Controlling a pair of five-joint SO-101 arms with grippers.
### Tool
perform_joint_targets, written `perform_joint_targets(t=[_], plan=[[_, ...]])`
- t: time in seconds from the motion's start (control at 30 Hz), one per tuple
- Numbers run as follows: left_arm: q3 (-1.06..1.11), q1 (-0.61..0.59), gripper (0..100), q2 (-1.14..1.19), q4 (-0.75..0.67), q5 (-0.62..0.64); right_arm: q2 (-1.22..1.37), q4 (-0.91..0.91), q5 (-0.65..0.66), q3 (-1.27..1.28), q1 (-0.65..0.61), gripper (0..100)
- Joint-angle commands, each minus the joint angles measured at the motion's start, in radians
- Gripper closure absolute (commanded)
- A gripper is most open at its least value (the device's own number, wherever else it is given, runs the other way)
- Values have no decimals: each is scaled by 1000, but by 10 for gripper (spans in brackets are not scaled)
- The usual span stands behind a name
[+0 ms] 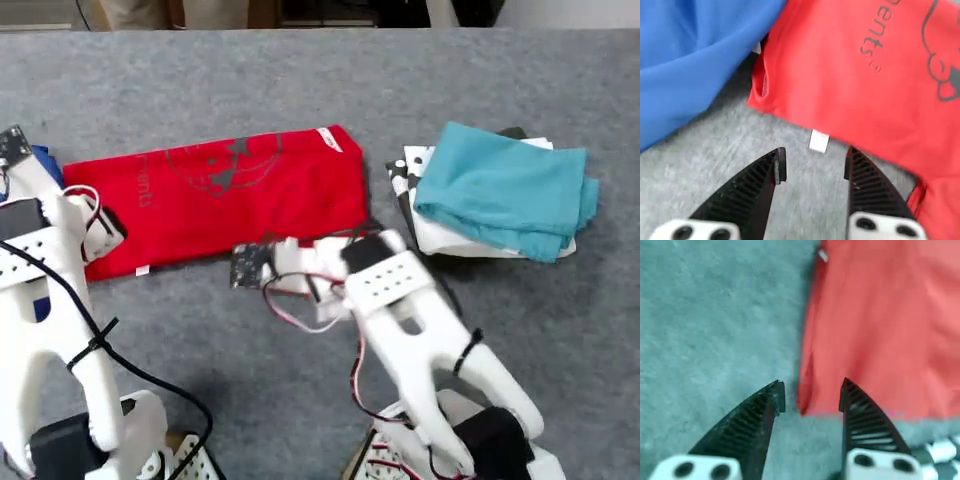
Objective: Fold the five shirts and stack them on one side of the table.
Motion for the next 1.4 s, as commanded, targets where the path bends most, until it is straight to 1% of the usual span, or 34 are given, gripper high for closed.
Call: perform_joint_targets(t=[0.0,0.1,0.27,0.43,0.63,0.73,0.87,0.97,1.03,1.17,1.23,1.37], plan=[[-14,25,790,53,-46,15,61,-63,9,4,-28,806],[-54,49,793,174,-40,17,166,-83,9,-30,-18,806],[-101,37,794,308,-40,41,352,-83,9,-136,5,806],[-97,20,794,326,-43,38,433,-5,15,-231,4,810],[-103,18,794,325,-37,43,437,-3,17,-243,5,811],[-146,20,794,325,29,44,437,-6,35,-243,5,811],[-212,20,794,325,83,46,437,-75,41,-214,21,811],[-284,-5,794,329,152,51,437,-91,41,-209,24,819],[-333,-31,793,332,203,94,437,-94,41,-208,24,865],[-439,-95,789,334,307,221,437,-95,41,-208,24,970],[-479,-104,789,334,339,239,437,-95,41,-208,24,991],[-519,-106,789,334,376,239,437,-95,37,-208,24,995]])
